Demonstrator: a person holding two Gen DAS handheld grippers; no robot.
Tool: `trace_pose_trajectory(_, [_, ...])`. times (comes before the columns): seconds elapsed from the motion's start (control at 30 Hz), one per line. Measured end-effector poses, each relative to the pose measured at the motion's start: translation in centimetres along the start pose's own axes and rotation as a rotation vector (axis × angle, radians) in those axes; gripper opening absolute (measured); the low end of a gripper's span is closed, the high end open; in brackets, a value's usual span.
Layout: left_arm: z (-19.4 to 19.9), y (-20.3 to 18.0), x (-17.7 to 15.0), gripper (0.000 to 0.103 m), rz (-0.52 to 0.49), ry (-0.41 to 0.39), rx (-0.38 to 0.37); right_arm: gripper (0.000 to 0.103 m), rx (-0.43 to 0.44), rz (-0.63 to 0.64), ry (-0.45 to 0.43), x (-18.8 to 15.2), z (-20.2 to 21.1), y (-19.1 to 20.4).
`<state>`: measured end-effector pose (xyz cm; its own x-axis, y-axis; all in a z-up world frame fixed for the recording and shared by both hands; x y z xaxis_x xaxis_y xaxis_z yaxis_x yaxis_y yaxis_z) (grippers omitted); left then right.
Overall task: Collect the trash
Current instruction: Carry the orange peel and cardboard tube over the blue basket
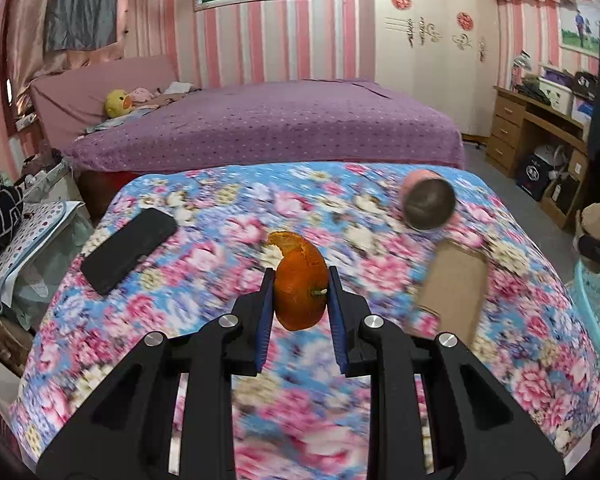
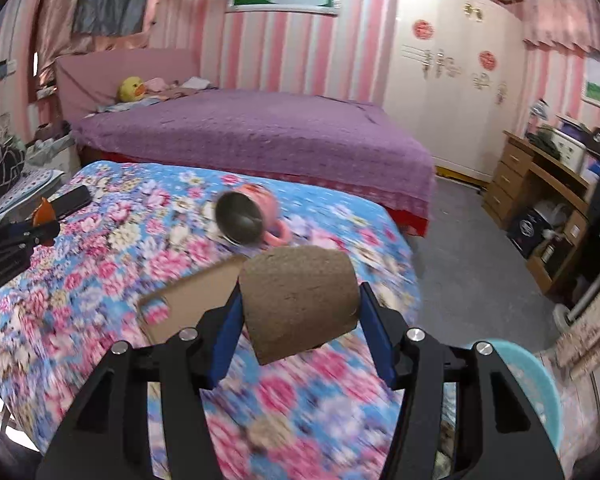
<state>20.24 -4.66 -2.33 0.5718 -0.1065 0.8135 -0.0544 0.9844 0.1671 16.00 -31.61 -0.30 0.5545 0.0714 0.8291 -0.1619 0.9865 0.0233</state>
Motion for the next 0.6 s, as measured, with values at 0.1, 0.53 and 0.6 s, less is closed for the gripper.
trace_pose_trajectory(0.1, [1.0,-1.8,-0.7,0.024,-0.009,-0.007,-0.011,0.056,-0.041,-0.011,-0.012,-1.5,1.7,-1.8])
trace_pose_trajectory(0.53, [3.2,-8.1,-0.4,0.024,0.011,-0.052,-0.088,0.056,-0.163,-0.115,-0.082,-5.4,6.3,-9.9])
trace_pose_trajectory(0.6, [3.7,-9.5,-0.5,0.024,0.005,-0.067,-0.102,0.056,-0.180,-0.140,-0.086,-6.1,6.8,-11.4])
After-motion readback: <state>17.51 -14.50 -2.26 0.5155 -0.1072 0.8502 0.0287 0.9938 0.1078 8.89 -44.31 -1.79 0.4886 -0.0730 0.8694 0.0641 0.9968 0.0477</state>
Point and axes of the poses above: each gripper's, at about its wrist camera, not at the fingertips, and z roughly against the way its jaws point, y to its left, x to its top, the point moved 4 cm from there along -z, roughly the way its jaws point, and after that the axes turned 13 degrees about x, right-handed, at the moved point
